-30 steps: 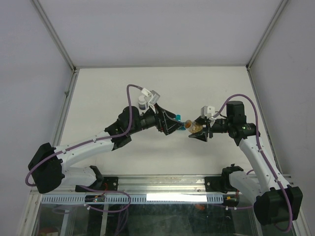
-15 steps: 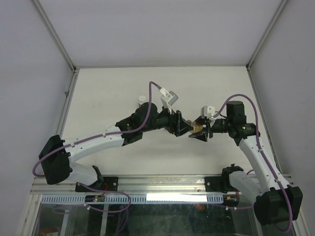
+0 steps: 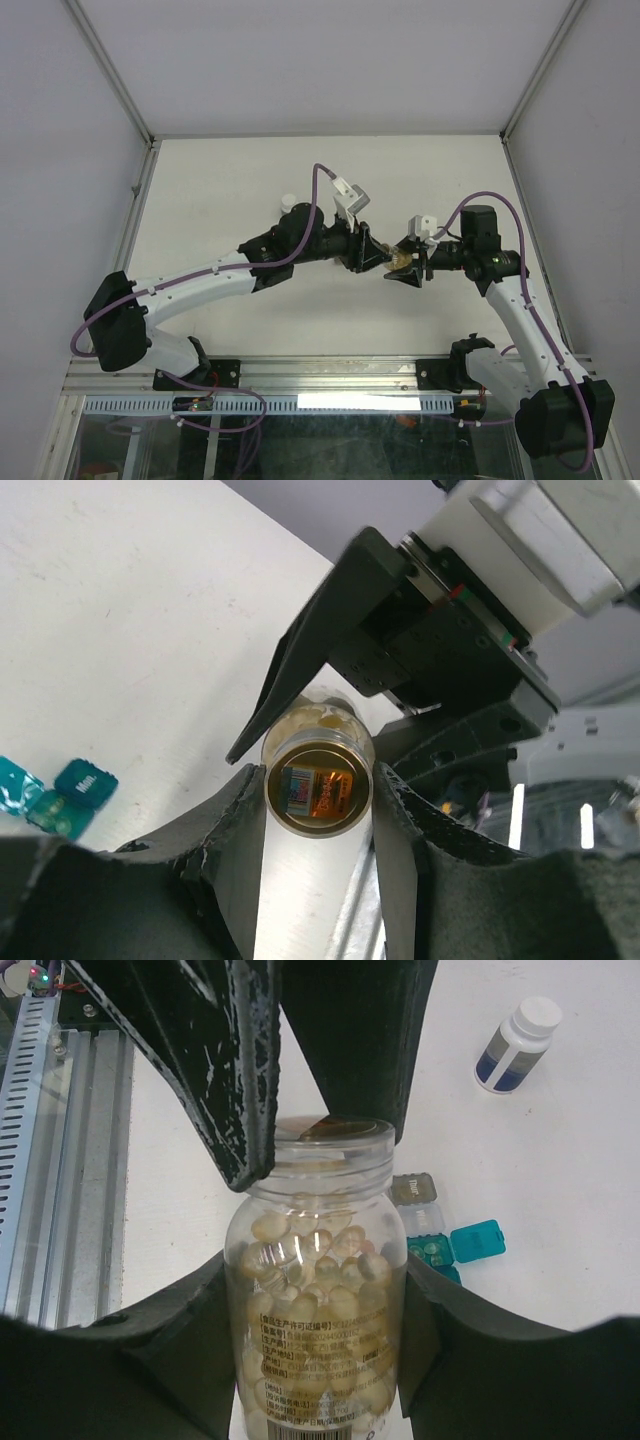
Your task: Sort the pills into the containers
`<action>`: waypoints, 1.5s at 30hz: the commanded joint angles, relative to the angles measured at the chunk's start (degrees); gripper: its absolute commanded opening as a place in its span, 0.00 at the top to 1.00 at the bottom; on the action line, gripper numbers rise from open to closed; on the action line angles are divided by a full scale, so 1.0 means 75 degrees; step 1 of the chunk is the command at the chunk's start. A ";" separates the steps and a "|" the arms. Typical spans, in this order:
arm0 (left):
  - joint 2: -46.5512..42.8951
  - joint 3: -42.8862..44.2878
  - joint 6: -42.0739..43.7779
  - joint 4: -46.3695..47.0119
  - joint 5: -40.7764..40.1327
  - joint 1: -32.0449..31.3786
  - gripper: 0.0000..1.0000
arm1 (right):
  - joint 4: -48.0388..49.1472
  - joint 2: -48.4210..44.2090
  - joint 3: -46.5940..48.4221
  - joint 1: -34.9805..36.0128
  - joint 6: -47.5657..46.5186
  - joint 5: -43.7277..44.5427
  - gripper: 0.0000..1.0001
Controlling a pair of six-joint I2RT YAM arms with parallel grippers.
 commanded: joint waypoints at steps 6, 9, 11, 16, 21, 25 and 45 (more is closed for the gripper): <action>0.0316 0.0159 0.5377 -0.0262 0.3552 0.0425 0.89 | 0.0217 -0.0204 0.0263 0.0000 0.0045 -0.0347 1.00; 0.0184 0.0345 0.5492 -0.0097 0.3104 0.0485 0.53 | 0.0204 -0.0204 0.0272 0.0000 0.0022 -0.0315 1.00; -0.0277 0.0389 0.4016 0.0433 0.1847 0.0580 0.13 | 0.0199 -0.0222 0.0274 -0.0022 0.0022 -0.0320 1.00; -0.1733 -0.1129 0.1547 0.2043 0.0468 0.0722 0.01 | 0.0192 -0.0192 0.0263 -0.0015 0.0001 -0.0344 1.00; -0.2275 -0.1727 -0.0557 0.1928 -0.0210 0.0737 0.01 | 0.0206 -0.0174 0.0251 -0.0001 -0.0002 -0.0333 1.00; -0.2020 -0.1309 -0.0830 0.0985 -0.1023 0.0358 0.06 | 0.0214 -0.0152 0.0251 -0.0012 0.0006 -0.0312 1.00; -0.0283 0.0476 -0.0090 -0.0272 -0.0839 -0.0353 0.43 | 0.0203 -0.0181 0.0261 -0.0016 0.0014 -0.0324 1.00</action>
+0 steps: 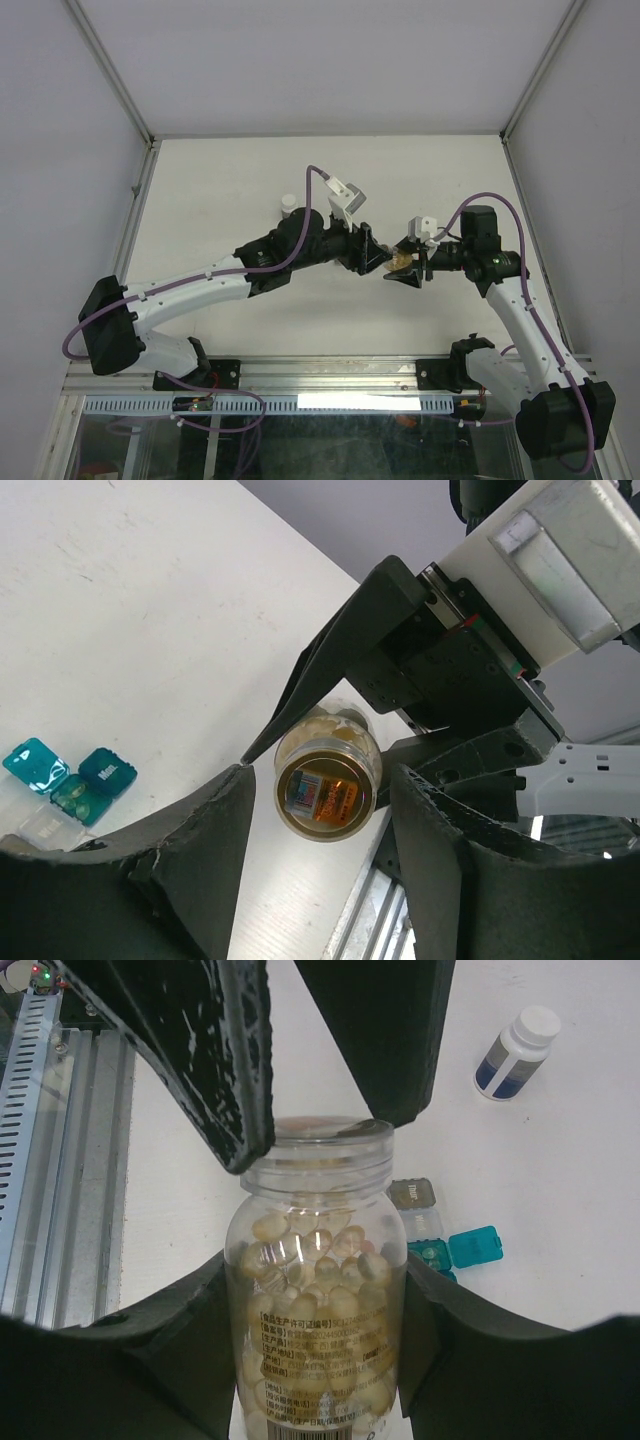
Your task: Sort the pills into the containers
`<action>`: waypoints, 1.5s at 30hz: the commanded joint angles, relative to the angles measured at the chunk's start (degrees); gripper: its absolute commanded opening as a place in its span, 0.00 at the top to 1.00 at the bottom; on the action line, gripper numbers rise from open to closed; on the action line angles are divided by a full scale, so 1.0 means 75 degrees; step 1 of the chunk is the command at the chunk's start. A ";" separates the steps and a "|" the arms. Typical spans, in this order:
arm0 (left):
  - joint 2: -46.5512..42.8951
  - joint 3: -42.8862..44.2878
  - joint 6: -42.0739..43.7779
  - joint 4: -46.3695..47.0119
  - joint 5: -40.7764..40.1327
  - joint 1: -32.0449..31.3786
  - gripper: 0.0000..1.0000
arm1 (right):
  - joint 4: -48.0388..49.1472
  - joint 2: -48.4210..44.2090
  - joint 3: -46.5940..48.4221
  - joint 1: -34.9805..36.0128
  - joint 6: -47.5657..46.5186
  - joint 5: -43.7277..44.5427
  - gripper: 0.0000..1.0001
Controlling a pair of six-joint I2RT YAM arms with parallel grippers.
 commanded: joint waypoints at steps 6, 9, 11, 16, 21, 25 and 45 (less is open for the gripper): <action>0.0195 0.0484 0.0045 0.0078 0.0618 -0.0053 0.50 | 0.0209 -0.0129 0.0264 -0.0021 0.0109 -0.0289 1.00; 0.0258 0.0503 0.0077 0.0054 0.0770 -0.0053 0.55 | 0.0209 -0.0127 0.0266 -0.0026 0.0108 -0.0289 1.00; 0.0306 0.0510 0.0134 0.0036 0.0909 -0.0053 0.61 | 0.0203 -0.0129 0.0266 -0.0026 0.0106 -0.0287 1.00; 0.0412 0.0585 0.0720 -0.0024 0.1519 -0.0040 0.74 | 0.0189 -0.0129 0.0272 -0.0020 0.0102 -0.0286 1.00; 0.0443 0.0737 0.1356 -0.0318 0.1942 -0.0030 0.72 | 0.0192 -0.0131 0.0275 -0.0026 0.0092 -0.0292 1.00; 0.0444 0.0948 0.1247 -0.0566 0.1648 -0.0018 0.65 | 0.0177 -0.0133 0.0277 -0.0027 0.0091 -0.0301 1.00; 0.0566 0.0824 0.1829 -0.0625 0.2629 0.0387 1.00 | 0.0245 -0.0208 0.0248 -0.0049 0.0169 -0.0325 0.55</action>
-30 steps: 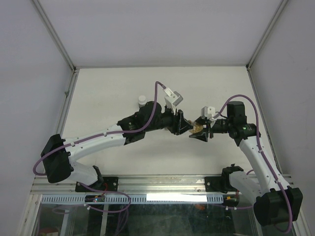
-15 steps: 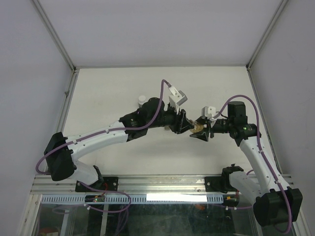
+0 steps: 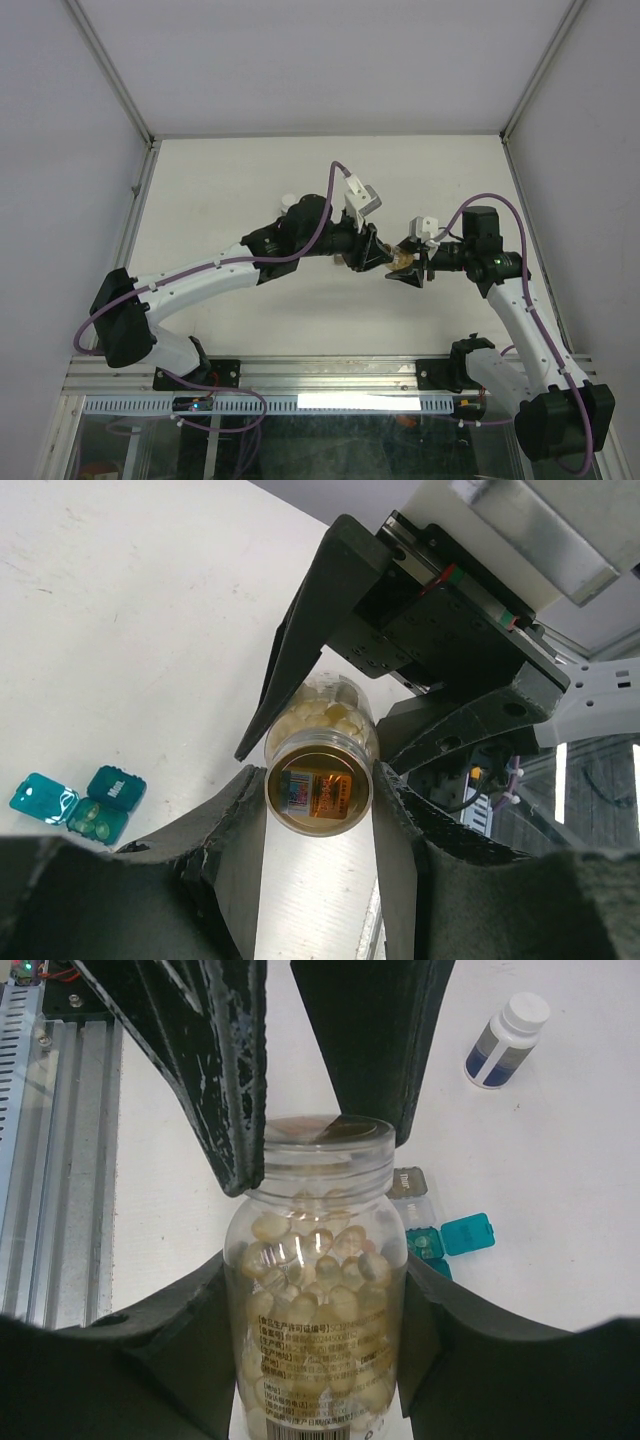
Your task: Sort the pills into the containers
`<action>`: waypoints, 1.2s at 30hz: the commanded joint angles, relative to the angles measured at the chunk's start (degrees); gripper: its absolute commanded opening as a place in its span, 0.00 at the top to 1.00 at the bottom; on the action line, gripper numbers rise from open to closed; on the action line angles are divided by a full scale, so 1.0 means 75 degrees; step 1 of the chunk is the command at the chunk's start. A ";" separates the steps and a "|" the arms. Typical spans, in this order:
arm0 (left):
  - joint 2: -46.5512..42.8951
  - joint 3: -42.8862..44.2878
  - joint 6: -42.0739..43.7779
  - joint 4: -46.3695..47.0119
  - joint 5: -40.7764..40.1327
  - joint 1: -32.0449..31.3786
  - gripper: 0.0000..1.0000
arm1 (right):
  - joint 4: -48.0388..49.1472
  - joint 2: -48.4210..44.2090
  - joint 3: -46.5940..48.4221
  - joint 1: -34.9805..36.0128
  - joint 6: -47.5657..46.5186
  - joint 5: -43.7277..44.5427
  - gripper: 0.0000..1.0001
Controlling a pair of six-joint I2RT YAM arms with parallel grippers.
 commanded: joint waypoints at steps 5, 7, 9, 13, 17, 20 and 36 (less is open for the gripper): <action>-0.0456 -0.0345 0.0077 0.0516 0.0980 0.0246 1.00 | 0.0373 -0.0155 0.0244 0.0003 0.0266 -0.0472 0.28; -0.0522 -0.0447 0.0005 0.0599 0.0955 0.0298 1.00 | 0.0384 -0.0154 0.0242 -0.0004 0.0277 -0.0475 0.21; -0.0582 -0.0532 -0.0017 0.0641 0.0937 0.0352 1.00 | 0.0390 -0.0158 0.0242 0.0003 0.0293 -0.0472 0.11; -0.0722 -0.0760 -0.0051 0.0630 0.0830 0.0473 1.00 | 0.0429 -0.0184 0.0263 -0.0032 0.0359 -0.0473 0.00; -0.0947 -0.1274 -0.0105 0.0486 0.0503 0.0791 1.00 | 0.0544 -0.0253 0.0277 -0.0113 0.0528 -0.0558 0.00; -0.1114 -0.1660 -0.0122 0.0284 0.0172 0.1019 1.00 | 0.0593 -0.0310 0.0266 -0.0155 0.0594 -0.0602 0.00; -0.0818 -0.0233 0.0560 -0.3131 -0.3531 0.2451 1.00 | 0.0823 -0.0329 0.0166 -0.0237 0.0776 -0.0590 0.01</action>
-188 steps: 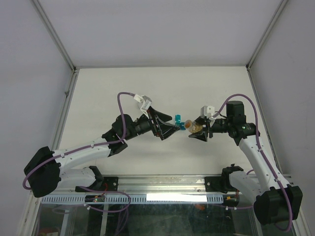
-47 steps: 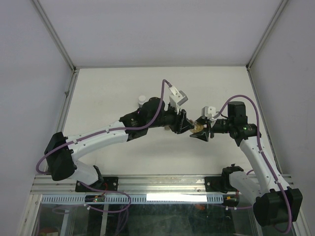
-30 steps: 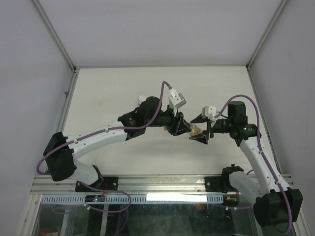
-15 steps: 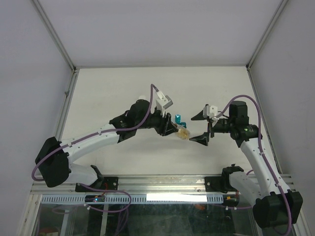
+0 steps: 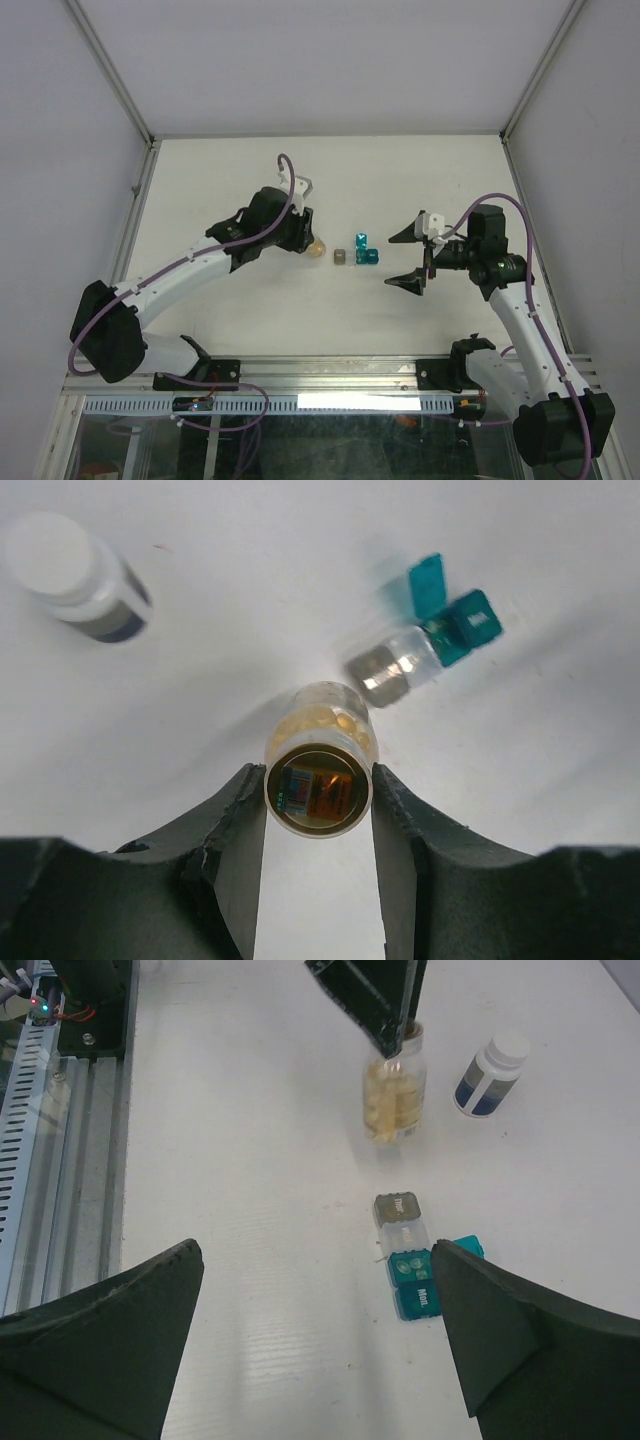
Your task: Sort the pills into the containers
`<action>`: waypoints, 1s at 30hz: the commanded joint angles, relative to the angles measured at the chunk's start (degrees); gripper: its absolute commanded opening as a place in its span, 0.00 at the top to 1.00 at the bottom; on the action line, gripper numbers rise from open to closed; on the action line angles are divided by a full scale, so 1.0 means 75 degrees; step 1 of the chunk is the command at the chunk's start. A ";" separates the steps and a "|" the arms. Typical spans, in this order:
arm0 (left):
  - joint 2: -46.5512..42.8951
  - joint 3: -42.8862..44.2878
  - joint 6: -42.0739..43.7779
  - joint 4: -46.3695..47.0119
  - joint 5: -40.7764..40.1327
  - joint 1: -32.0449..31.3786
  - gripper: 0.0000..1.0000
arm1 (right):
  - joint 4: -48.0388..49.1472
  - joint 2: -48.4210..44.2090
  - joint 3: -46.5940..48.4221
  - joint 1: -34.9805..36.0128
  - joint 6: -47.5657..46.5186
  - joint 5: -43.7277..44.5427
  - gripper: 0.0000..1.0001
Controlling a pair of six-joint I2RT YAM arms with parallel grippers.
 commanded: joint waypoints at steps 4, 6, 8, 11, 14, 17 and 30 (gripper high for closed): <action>0.0872 0.2733 0.0827 -0.2277 -0.2079 0.0608 1.00 | 0.0390 -0.0086 0.0168 -0.0057 0.0175 -0.0199 0.00; 0.1325 0.3138 0.0941 -0.2683 -0.2186 0.0858 1.00 | 0.0434 -0.0118 0.0153 -0.0051 0.0213 -0.0194 0.00; 0.1641 0.3455 0.1047 -0.2970 -0.2241 0.1103 1.00 | 0.0484 -0.0141 0.0130 -0.0056 0.0261 -0.0205 0.00; 0.2025 0.4039 0.1183 -0.3464 -0.2341 0.1345 1.00 | 0.0518 -0.0132 0.0110 -0.0054 0.0306 -0.0193 0.00; 0.2120 0.4494 0.1302 -0.3741 -0.2384 0.1469 1.00 | 0.0530 -0.0124 0.0120 -0.0057 0.0306 -0.0187 0.00; 0.2127 0.4640 0.1442 -0.3787 -0.2397 0.1694 1.00 | 0.0530 -0.0129 0.0118 -0.0056 0.0304 -0.0183 0.01; 0.3391 0.5378 0.1689 -0.3567 -0.1952 0.2920 1.00 | 0.0577 -0.0133 0.0082 -0.0063 0.0323 -0.0142 0.00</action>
